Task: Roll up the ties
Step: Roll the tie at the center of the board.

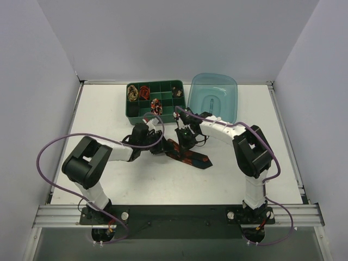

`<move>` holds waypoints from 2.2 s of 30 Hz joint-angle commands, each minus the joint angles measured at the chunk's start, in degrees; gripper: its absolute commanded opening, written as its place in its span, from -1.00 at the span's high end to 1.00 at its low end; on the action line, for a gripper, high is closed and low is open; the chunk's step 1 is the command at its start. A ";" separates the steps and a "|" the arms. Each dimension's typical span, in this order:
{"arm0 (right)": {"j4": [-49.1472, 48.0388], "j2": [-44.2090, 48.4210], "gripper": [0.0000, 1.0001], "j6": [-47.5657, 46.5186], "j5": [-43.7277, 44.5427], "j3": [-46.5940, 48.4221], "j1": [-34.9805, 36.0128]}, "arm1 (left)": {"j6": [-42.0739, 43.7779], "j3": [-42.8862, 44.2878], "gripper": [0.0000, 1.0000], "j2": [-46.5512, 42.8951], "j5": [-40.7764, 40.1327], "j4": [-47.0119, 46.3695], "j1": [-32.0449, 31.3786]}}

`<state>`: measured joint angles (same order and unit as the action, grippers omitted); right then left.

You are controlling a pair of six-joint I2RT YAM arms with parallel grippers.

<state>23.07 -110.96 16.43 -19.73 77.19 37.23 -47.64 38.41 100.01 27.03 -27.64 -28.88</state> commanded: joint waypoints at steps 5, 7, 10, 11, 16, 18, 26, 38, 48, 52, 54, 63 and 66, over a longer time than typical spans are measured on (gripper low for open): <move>2.16 0.04 1.00 0.27 0.48 -0.72 0.82 | 13.88 10.53 0.26 -7.37 -12.34 24.72 -3.72; 1.98 -0.22 1.00 0.36 0.39 -0.55 0.91 | 15.37 12.29 0.26 -7.98 -16.29 29.73 -5.73; 1.63 -1.10 1.00 0.71 0.13 -0.28 1.09 | 16.69 15.37 0.25 -8.07 -20.34 33.52 -8.37; 1.28 -1.45 1.00 0.80 0.04 -0.28 1.17 | 16.96 15.81 0.25 -7.99 -20.96 34.05 -8.82; 0.49 -2.77 1.00 1.33 -0.14 -0.11 1.44 | 18.28 19.50 0.25 -8.07 -26.57 38.62 -11.63; 0.31 -3.39 1.00 1.59 0.12 -0.28 1.53 | 18.72 20.12 0.24 -8.68 -29.13 39.85 -12.86; -0.31 -4.09 1.00 1.94 -0.40 -0.37 1.79 | 19.25 22.32 0.24 -8.78 -33.52 43.45 -14.80; 1.10 6.36 1.00 1.77 -1.89 0.33 -0.84 | 21.18 24.34 0.24 -9.04 -43.54 53.37 -14.89; 1.36 12.25 1.00 1.77 0.21 -3.53 -7.52 | 24.87 30.40 0.23 -4.47 -56.81 64.90 -18.75; 1.45 13.13 1.00 2.12 0.83 -4.68 -9.37 | 24.70 32.60 0.24 -1.84 -60.51 67.36 -21.47; 1.54 13.14 1.00 2.03 0.92 -5.11 -10.07 | 24.52 33.92 0.24 0.18 -62.61 68.50 -23.14; 1.63 13.22 1.00 1.68 1.53 -5.91 -10.95 | 22.24 40.94 0.23 9.76 -69.13 75.45 -28.42; 1.63 12.96 1.00 1.77 1.71 -6.35 -11.04 | 21.36 43.40 0.23 11.87 -68.25 76.68 -30.17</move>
<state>22.61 -100.16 17.96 -19.27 71.61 26.65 -24.05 77.65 109.58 -40.42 45.65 -57.54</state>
